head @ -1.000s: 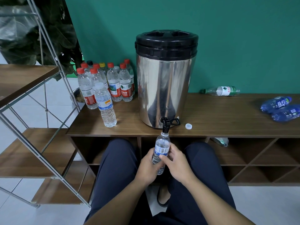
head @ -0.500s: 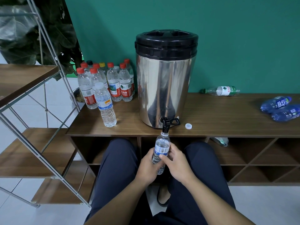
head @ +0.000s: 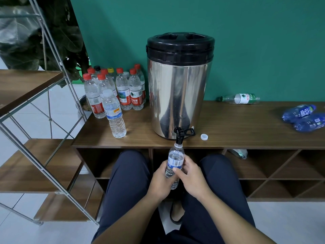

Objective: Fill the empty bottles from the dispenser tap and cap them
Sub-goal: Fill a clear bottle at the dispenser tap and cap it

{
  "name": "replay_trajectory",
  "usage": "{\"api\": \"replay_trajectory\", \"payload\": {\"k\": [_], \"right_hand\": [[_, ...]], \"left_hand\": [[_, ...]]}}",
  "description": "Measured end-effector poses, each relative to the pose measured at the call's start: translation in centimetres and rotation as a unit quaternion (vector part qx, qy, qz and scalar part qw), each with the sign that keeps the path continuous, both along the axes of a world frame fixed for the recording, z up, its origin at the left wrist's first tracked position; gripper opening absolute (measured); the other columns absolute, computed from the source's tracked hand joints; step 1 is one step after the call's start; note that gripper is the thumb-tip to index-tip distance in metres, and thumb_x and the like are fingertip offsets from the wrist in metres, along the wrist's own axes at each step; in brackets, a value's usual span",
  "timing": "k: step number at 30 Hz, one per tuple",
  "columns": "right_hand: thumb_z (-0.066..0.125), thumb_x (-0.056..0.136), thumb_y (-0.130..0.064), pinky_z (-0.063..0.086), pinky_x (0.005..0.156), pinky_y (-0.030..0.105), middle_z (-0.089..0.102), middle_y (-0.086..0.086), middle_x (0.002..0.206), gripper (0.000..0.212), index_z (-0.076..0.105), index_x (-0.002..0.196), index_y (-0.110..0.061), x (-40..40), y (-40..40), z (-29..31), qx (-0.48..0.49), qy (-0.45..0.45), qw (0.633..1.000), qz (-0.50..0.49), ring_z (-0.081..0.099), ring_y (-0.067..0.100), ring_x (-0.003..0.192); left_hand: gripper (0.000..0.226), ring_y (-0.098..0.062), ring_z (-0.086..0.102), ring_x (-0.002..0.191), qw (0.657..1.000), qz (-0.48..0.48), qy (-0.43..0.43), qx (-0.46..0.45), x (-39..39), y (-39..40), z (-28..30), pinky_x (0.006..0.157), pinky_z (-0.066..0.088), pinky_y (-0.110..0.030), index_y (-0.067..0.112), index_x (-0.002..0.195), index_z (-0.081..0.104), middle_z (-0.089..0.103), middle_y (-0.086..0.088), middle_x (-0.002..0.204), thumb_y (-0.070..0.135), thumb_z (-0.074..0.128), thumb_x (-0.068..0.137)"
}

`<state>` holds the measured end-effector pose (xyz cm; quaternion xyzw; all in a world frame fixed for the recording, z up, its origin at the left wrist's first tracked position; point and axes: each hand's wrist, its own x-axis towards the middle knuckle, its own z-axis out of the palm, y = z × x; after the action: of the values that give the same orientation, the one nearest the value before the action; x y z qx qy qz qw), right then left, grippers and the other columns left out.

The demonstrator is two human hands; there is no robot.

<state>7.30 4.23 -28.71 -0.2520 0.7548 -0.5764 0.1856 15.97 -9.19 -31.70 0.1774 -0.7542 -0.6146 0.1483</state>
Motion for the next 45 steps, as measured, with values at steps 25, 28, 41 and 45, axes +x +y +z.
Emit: {"api": "replay_trajectory", "payload": {"k": [25, 28, 41, 45], "right_hand": [[0.079, 0.100, -0.007, 0.061, 0.108, 0.043, 0.081, -0.012, 0.125, 0.057, 0.062, 0.150, -0.029, -0.02, -0.07, -0.09, -0.001, -0.002, 1.000, -0.003, 0.077, 0.008, 0.118], [0.079, 0.100, -0.007, 0.061, 0.108, 0.045, 0.082, -0.012, 0.124, 0.056, 0.063, 0.149, -0.030, -0.07, -0.09, -0.23, -0.004, 0.004, 1.000, -0.005, 0.078, 0.010, 0.116], [0.079, 0.100, -0.007, 0.062, 0.107, 0.042, 0.082, -0.013, 0.123, 0.054, 0.064, 0.146, -0.031, 0.01, 0.05, 0.08, -0.006, 0.006, 1.000, -0.007, 0.078, 0.008, 0.116], [0.079, 0.100, -0.007, 0.062, 0.107, 0.042, 0.082, -0.013, 0.123, 0.055, 0.064, 0.147, -0.032, 0.02, 0.05, 0.11, -0.005, 0.005, 1.000, -0.005, 0.078, 0.008, 0.117]], "left_hand": [[0.044, -0.009, 0.077, 0.112, 1.000, 0.006, -0.007, -0.010, -0.20, 0.08, -0.28, 0.104, 0.062, -0.044, 0.033, 0.138, 0.068, 0.080, 0.011, 0.121, 0.022, 0.082, 0.098], [0.043, -0.010, 0.078, 0.111, 1.000, 0.003, -0.010, -0.005, -0.27, 0.07, -0.34, 0.103, 0.062, -0.047, 0.036, 0.135, 0.068, 0.081, 0.010, 0.120, 0.027, 0.081, 0.096], [0.041, -0.010, 0.078, 0.109, 1.000, 0.010, -0.010, 0.002, -0.61, 0.28, -0.57, 0.102, 0.063, -0.046, 0.033, 0.134, 0.068, 0.081, 0.010, 0.118, 0.020, 0.083, 0.098], [0.042, -0.010, 0.078, 0.110, 1.000, 0.009, -0.010, 0.003, -0.58, 0.23, -0.59, 0.103, 0.062, -0.045, 0.033, 0.134, 0.068, 0.081, 0.010, 0.119, 0.021, 0.083, 0.097]]}}
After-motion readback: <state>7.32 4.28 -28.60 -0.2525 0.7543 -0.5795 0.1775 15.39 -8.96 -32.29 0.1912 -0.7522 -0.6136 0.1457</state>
